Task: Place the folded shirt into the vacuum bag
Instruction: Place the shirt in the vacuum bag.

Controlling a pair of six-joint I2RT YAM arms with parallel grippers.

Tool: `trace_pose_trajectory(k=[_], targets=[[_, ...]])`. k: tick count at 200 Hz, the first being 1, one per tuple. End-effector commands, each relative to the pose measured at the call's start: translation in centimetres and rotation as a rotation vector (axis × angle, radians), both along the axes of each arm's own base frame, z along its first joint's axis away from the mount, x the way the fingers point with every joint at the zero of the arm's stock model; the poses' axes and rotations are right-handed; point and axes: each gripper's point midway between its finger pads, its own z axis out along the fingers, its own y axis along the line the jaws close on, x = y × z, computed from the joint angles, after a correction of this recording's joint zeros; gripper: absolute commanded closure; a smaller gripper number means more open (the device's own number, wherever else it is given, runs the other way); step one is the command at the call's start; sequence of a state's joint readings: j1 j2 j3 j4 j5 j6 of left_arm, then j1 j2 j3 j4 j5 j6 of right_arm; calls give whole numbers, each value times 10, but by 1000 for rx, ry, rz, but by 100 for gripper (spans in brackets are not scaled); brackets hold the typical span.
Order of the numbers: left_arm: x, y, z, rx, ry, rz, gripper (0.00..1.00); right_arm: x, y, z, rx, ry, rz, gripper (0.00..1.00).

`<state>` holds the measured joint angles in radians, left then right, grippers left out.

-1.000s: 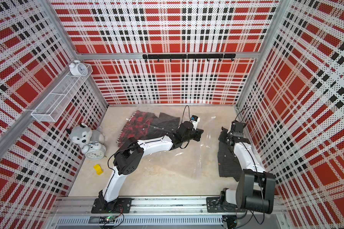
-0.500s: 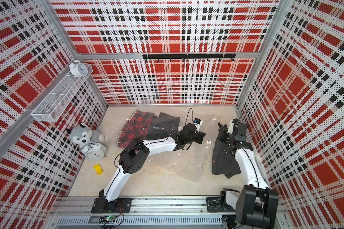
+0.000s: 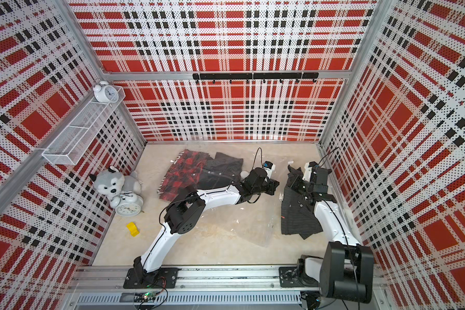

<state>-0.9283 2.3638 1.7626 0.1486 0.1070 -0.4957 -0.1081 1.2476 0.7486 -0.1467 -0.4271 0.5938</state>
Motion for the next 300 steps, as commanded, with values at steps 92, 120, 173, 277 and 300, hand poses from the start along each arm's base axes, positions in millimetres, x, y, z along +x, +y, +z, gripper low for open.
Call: trace_pose_trajectory(k=[92, 120, 173, 277, 300], targets=[[-11, 5, 75, -111, -63, -20, 100, 28, 12, -84, 37, 135, -24, 100], [-16, 3, 88, -144, -62, -42, 100, 33, 12, -99, 47, 167, -34, 100], [-27, 5, 83, -173, -39, -63, 100, 53, 14, -110, 84, 198, -38, 100], [-20, 11, 55, -164, 3, -35, 100, 47, 21, -95, 91, 185, 9, 52], [-15, 15, 55, -161, 2, -22, 100, 33, 17, -89, 54, 185, 6, 38]])
